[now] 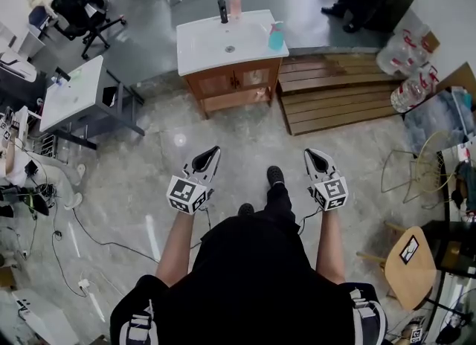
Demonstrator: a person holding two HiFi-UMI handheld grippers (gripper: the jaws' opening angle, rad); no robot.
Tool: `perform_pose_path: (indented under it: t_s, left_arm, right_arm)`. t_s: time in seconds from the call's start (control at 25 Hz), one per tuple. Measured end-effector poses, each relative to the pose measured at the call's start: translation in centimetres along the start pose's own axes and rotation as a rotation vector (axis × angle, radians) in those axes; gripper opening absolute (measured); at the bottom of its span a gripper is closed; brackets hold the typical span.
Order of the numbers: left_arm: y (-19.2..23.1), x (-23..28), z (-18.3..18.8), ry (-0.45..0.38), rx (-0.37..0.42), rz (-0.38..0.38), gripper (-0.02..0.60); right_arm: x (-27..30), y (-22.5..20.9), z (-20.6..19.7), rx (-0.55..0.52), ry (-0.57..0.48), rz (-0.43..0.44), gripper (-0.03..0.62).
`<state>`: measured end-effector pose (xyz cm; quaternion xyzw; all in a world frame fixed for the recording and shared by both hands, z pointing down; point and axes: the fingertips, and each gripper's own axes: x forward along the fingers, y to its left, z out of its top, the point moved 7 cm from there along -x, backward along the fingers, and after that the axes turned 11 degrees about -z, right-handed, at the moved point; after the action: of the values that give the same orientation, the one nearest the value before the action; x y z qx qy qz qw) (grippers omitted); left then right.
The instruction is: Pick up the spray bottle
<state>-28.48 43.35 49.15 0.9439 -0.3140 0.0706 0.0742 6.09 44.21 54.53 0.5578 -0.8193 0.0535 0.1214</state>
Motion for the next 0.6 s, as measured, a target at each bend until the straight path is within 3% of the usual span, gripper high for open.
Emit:
perform_pose_path:
  t_s: [0.16, 0.24, 0.32, 0.6]
  left_arm:
    - [-0.2, 0.0, 0.1, -0.017, -0.008, 0.000, 0.029]
    - [-0.3, 0.2, 0.2, -0.042, -0.020, -0.019, 0.222]
    - [-0.5, 0.2, 0.1, -0.055, -0.015, -0.029, 0.278]
    - [-0.9, 0.2, -0.5, -0.056, -0.014, -0.029, 0.325]
  right_arm:
    - [0.2, 0.0, 0.4, -0.002, -0.014, 0.011, 0.017]
    - [0.3, 0.2, 0.5, -0.007, -0.011, 0.017, 0.017]
    - [0.4, 0.3, 0.2, -0.015, -0.008, 0.020, 0.018]
    - [0.0, 0.2, -0.6, -0.007, -0.001, 0.017, 0.020]
